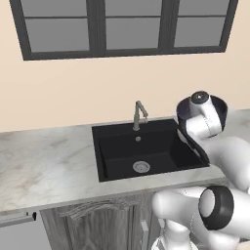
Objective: Dump the garlic from the pot into the sink. Then turn on the water and wash the garlic. Then turn off the water and put the garlic back in the pot.
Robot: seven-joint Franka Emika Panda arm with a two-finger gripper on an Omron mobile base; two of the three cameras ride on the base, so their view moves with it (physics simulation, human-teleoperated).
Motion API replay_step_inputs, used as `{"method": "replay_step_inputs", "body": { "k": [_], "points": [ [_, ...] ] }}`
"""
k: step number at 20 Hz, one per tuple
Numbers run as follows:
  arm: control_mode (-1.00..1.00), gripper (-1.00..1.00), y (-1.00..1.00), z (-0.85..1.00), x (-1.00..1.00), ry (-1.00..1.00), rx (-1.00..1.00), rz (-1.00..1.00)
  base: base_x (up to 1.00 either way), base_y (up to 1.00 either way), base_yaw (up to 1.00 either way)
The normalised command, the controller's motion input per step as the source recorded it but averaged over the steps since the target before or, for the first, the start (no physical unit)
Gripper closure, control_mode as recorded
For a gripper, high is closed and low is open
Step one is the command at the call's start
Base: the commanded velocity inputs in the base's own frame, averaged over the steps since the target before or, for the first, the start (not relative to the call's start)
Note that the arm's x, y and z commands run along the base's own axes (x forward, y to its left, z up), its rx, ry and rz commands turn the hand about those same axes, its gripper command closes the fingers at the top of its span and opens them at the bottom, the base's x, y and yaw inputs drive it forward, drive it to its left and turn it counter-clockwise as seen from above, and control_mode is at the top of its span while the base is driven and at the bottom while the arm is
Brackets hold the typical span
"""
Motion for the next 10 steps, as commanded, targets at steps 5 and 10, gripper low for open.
{"method": "replay_step_inputs", "body": {
  "k": [5, 10],
  "points": [
    [-1.0, 1.0, -0.05, 0.31, 0.02, 0.01, -0.04, 0.2, 0.0, 0.0, 0.0],
    [-1.0, 1.0, -0.01, 0.0, 0.2, 0.0, -0.18, 0.1, 0.0, 0.0, 0.0]
  ]
}}
